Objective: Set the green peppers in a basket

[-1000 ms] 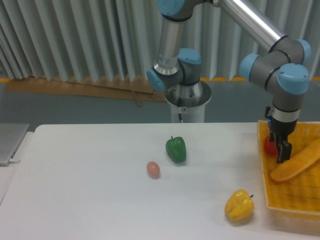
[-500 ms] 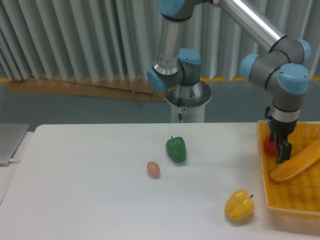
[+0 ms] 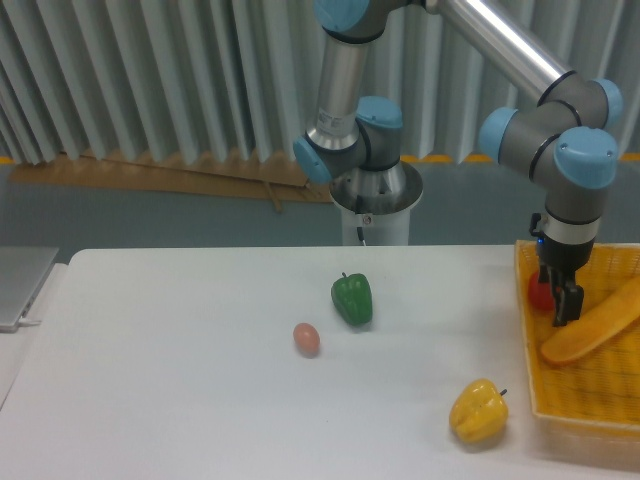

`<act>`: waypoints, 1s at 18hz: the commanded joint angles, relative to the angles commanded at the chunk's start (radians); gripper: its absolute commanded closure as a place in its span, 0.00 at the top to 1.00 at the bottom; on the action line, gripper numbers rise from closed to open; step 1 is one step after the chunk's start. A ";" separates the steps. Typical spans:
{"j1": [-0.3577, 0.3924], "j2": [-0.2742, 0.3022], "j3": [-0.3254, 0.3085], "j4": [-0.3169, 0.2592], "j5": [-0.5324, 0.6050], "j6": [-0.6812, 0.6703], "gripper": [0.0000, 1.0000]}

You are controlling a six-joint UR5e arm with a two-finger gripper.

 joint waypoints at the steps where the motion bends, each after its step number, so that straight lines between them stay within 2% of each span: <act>1: 0.000 -0.002 -0.003 0.005 0.000 -0.003 1.00; 5: 0.005 -0.005 -0.003 0.052 0.000 -0.003 1.00; 18: 0.008 -0.003 -0.003 0.052 0.000 -0.008 1.00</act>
